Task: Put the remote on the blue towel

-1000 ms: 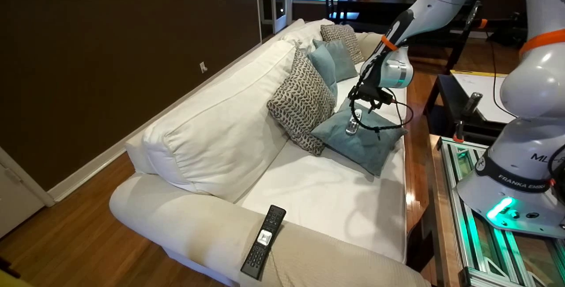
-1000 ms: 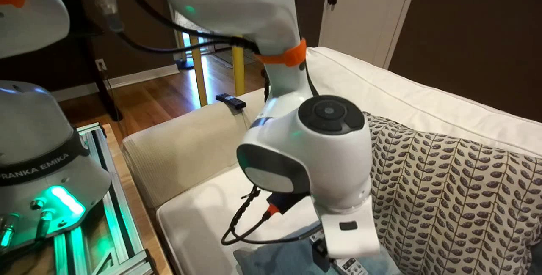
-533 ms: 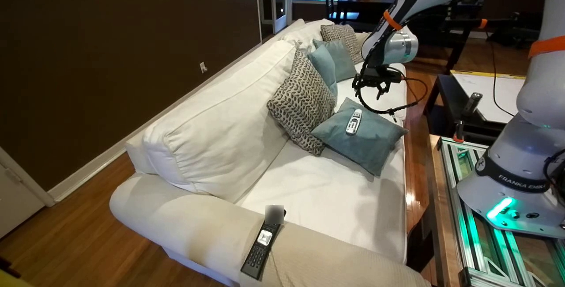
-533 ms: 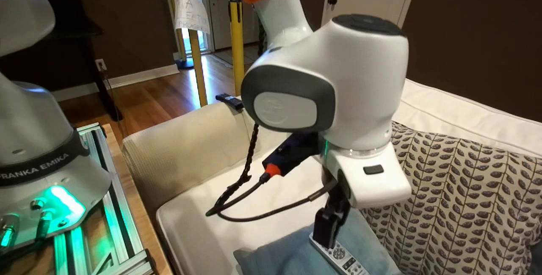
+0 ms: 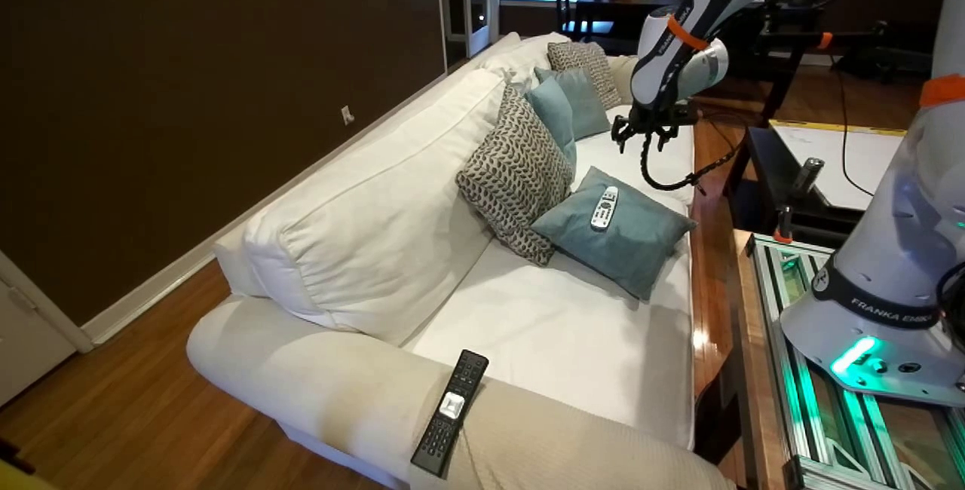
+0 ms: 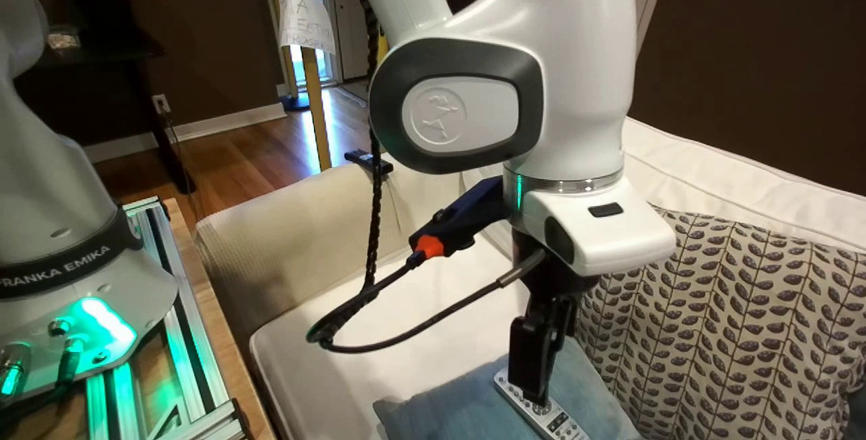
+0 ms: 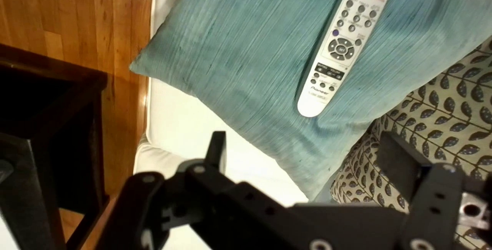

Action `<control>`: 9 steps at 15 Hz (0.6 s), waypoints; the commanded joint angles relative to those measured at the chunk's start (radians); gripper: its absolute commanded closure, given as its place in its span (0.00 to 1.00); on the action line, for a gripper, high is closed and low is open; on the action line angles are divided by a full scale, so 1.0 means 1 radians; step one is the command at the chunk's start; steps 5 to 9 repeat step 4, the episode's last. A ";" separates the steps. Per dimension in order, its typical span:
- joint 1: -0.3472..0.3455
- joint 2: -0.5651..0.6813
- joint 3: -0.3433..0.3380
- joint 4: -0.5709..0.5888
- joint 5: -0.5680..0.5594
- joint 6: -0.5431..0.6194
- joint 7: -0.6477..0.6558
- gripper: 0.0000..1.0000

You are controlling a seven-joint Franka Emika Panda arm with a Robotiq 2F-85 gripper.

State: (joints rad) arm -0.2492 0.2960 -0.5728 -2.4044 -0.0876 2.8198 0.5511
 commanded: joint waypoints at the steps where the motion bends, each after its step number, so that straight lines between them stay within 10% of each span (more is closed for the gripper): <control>1: 0.020 0.004 -0.017 0.000 0.018 0.001 -0.012 0.00; 9: 0.019 0.005 -0.016 0.002 0.020 0.001 -0.014 0.00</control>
